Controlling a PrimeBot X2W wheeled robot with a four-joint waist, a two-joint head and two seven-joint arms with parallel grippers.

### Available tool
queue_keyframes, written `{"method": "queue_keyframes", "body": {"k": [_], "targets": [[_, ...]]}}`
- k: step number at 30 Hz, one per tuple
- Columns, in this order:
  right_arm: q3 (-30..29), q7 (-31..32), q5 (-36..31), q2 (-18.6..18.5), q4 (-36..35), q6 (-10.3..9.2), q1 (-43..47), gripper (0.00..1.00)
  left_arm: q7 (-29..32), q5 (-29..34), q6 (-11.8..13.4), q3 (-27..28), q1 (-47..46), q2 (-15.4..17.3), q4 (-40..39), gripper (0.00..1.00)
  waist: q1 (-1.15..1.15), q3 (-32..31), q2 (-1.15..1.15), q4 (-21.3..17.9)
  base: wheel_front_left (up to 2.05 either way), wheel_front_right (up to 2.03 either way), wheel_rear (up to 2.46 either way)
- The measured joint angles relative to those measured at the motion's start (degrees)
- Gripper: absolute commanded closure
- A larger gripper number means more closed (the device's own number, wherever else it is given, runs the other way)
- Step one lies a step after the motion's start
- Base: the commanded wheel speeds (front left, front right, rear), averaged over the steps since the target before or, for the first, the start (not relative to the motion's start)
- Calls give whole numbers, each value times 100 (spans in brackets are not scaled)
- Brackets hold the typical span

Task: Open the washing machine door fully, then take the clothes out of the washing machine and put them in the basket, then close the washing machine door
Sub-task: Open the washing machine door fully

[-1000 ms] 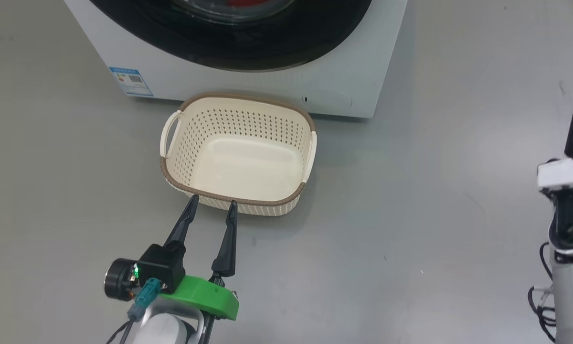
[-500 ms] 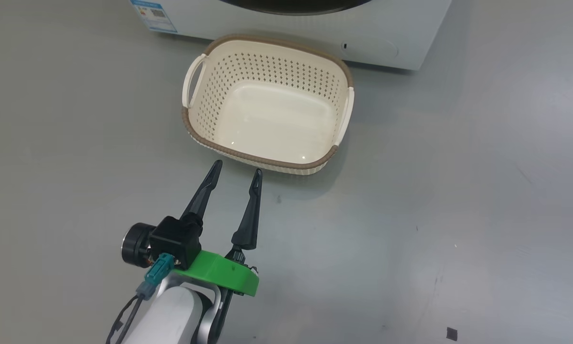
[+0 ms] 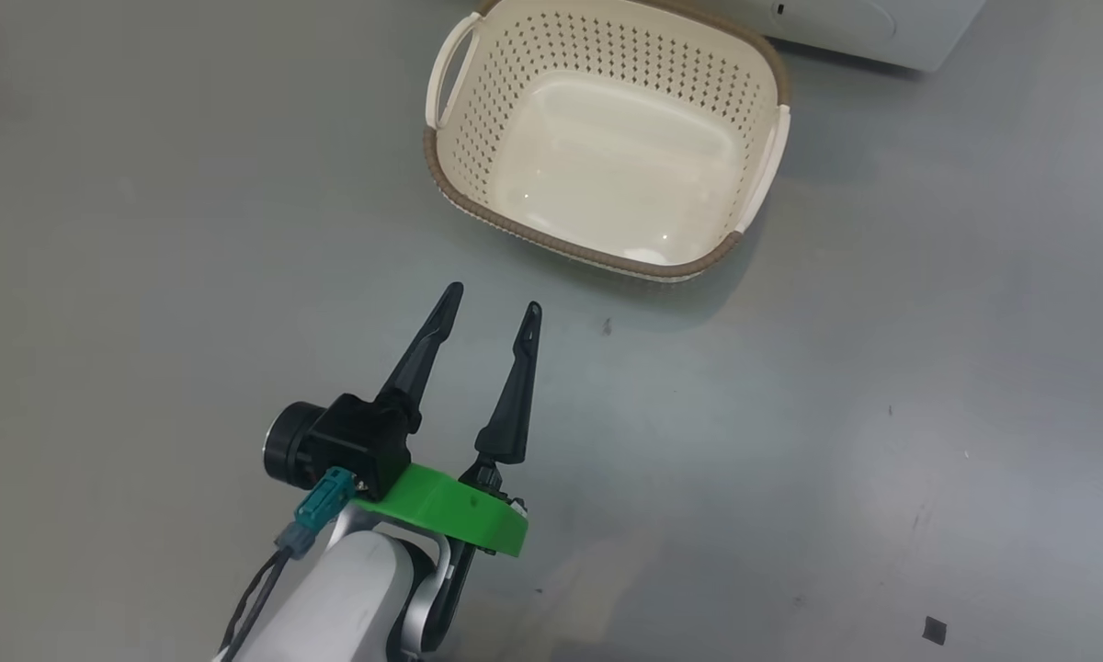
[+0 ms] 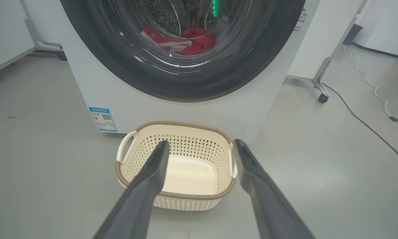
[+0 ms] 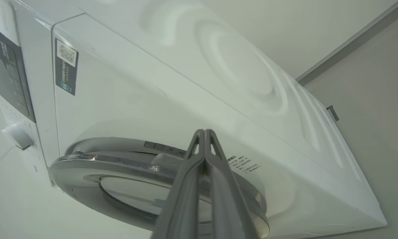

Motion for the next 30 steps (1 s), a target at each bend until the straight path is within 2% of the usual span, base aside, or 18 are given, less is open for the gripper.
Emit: {"method": "queue_keyframes", "body": {"k": [6,11,26,30], "targets": [[20,322,183,-77,254,-189,-475,100,0,-144,1,-179,-123,-11,-58,0,0,203,0,260,0,0,0],[37,628,467,20,480,-343,-968,100,0,-230,44,-226,-137,-12,-98,0,0,400,0,438,0,0,0],[77,1044,684,77,1072,-503,-1825,100,0,-436,45,-447,-348,-35,-193,0,0,768,0,777,0,0,0],[-5,1091,851,210,1278,-511,-1969,100,0,-436,46,-445,-349,-36,-183,0,0,798,0,832,0,0,0]]}}
